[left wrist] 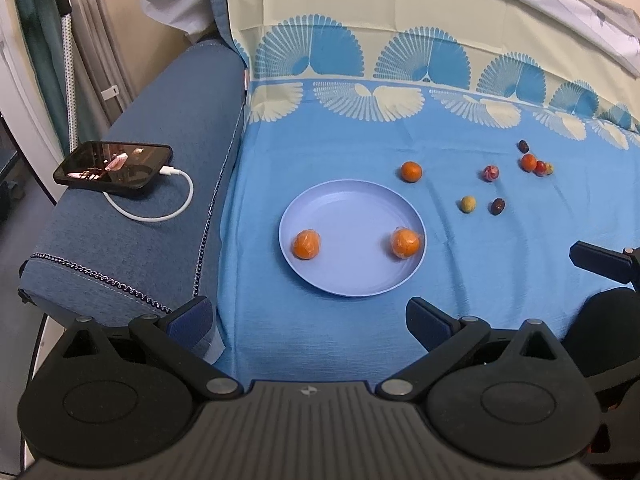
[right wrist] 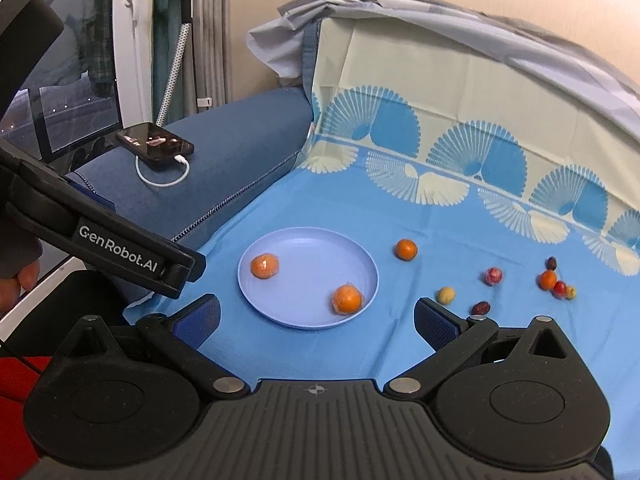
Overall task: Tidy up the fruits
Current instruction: 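Reach both grippers to the red dates and close each on one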
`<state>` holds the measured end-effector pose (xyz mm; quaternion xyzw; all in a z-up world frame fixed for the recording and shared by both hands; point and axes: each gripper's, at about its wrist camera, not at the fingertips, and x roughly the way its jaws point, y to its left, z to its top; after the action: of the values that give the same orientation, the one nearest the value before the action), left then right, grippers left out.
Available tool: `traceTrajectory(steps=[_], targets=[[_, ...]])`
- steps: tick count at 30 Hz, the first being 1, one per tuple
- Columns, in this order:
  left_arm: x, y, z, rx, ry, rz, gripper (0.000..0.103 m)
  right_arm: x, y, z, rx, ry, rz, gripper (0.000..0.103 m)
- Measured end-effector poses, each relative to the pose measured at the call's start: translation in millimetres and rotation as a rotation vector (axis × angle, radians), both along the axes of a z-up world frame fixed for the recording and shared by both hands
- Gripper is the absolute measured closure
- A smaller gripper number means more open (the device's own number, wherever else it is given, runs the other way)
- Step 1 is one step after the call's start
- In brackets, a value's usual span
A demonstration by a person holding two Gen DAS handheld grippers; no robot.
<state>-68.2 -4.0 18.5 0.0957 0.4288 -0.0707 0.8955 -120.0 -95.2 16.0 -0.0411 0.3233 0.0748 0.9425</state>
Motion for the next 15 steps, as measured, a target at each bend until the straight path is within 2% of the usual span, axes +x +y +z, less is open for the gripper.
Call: traceTrajectory(steps=[8,15], targets=[[22.9,-23.3,-8.0,0.019,0.040,-0.031,0.000,13.7,-33.2,-15.8,0.049,0.045,-0.106,0.001],[51.7,-70.6,-12.5,0.042,0.050,-0.126,0.000,27.5,-98.2,-28.9,0.045,0.055,-0.276,0.001]])
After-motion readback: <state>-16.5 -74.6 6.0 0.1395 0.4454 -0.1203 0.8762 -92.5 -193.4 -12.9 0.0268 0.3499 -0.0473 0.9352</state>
